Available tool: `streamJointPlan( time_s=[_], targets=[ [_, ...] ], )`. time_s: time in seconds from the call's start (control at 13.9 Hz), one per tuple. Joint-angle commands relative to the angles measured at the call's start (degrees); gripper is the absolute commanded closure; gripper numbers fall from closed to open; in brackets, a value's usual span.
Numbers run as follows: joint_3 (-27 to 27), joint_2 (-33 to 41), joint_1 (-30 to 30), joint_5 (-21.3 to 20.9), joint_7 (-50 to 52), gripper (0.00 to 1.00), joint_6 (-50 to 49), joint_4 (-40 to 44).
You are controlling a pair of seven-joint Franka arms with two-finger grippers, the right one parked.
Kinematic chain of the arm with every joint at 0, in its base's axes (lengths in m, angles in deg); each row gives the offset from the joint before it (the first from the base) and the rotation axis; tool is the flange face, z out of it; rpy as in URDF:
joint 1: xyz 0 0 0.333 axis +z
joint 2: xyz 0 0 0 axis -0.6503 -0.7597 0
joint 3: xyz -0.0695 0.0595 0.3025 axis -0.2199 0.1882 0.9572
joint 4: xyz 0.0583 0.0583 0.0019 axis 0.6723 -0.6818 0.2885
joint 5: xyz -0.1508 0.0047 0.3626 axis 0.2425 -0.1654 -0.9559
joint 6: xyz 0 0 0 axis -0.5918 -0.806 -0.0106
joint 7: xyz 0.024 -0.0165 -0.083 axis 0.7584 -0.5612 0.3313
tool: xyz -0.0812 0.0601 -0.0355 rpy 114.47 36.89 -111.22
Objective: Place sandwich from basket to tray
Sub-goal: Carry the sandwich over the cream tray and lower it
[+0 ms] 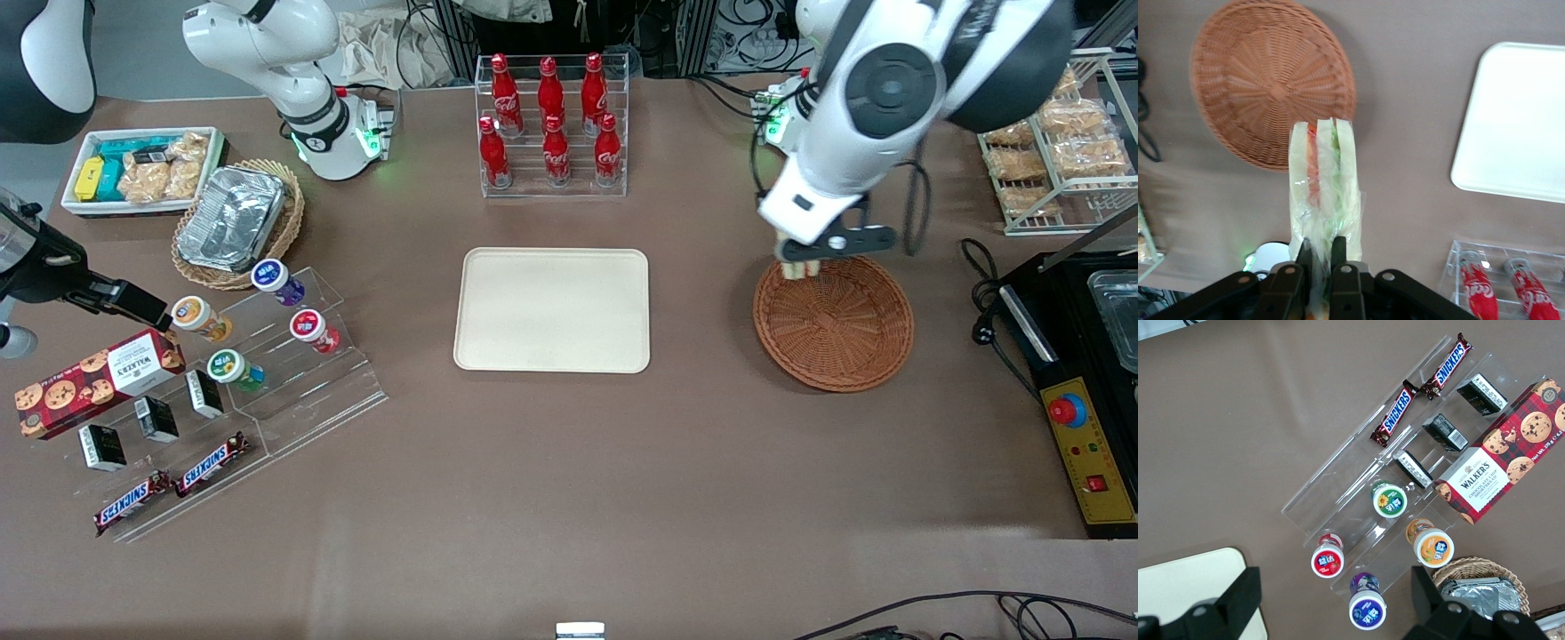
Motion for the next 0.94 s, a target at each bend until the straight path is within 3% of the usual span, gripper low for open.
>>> streamJointPlan(
  time_s=[0.0,0.14,0.22,0.29,0.58,0.86],
  targets=[
    [0.34,-2.40,-3.51,2.50,3.41,1.00,5.51,-0.91],
    [0.25,-3.19,-4.23,5.99,4.66,1.00,11.32,-3.38],
    [0.25,-5.20,-4.14,8.46,4.31,0.88,12.82,-3.13],
    [0.25,-6.70,-4.31,9.00,4.31,0.98,14.75,-3.13],
    [0.51,-9.87,-10.11,8.22,12.21,1.00,22.39,-3.48],
    [0.60,-15.49,-15.30,5.15,12.57,1.00,30.49,-3.39]
  ],
)
